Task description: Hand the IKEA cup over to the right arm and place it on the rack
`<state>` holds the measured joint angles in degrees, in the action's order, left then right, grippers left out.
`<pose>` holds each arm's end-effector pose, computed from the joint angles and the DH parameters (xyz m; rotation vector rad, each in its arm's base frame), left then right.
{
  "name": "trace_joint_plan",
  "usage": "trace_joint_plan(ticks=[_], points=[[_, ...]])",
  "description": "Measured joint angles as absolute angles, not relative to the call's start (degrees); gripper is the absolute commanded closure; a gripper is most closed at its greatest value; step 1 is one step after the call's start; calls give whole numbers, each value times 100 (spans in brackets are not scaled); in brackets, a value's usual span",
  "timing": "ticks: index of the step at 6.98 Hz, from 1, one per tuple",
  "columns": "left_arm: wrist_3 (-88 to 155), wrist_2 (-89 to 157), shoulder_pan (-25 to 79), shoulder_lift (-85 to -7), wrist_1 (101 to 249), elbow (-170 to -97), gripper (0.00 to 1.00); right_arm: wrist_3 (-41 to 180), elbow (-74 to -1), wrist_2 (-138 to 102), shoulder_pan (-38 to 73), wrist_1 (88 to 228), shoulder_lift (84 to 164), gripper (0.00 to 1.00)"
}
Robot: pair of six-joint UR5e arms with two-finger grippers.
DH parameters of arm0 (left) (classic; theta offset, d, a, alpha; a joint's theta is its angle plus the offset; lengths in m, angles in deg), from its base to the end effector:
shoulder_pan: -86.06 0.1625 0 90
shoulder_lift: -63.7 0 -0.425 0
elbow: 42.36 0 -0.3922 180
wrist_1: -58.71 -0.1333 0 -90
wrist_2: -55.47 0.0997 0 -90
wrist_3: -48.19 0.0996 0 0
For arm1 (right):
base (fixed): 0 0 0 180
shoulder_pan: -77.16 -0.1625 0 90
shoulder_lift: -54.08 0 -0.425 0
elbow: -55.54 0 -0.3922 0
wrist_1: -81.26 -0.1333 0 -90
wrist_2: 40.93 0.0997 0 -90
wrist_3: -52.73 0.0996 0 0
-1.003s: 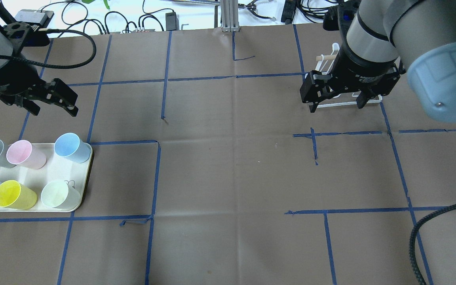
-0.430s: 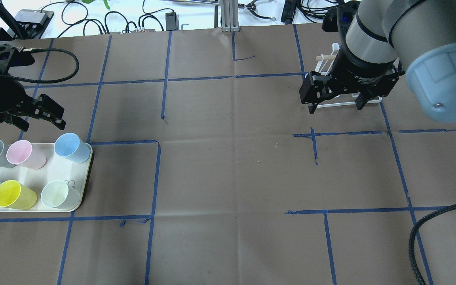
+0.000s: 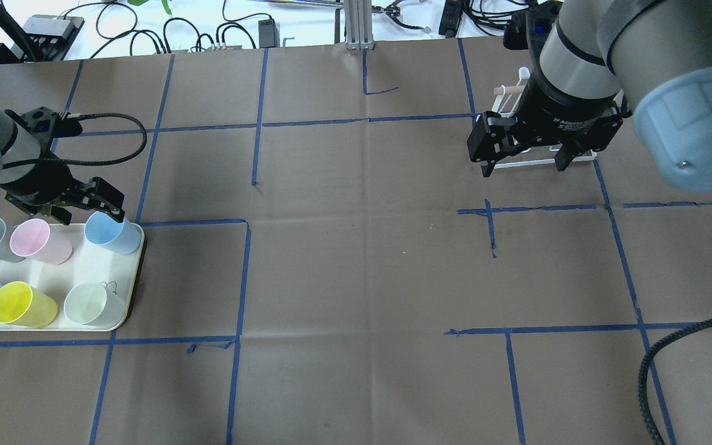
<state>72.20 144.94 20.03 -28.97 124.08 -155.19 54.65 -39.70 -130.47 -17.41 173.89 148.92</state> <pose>0.0691 -0.4858 0.3171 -0.0010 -3.1269 -0.0158 0.1703 -0.4477 0.4876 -0.0726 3.1300 -0.0601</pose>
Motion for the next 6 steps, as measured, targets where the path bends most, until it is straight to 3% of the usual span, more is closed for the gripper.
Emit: trace_joint_plan(ticks=[2,6], points=[[7202,14497,2005,-3235,11599,-15923,1,5466,-3974,-13045,-1741,17384,14891,0],[7209,14515,2005,-3756,10901,-16069,1,5466,-3973,-13047,-1741,17389,14888,0]])
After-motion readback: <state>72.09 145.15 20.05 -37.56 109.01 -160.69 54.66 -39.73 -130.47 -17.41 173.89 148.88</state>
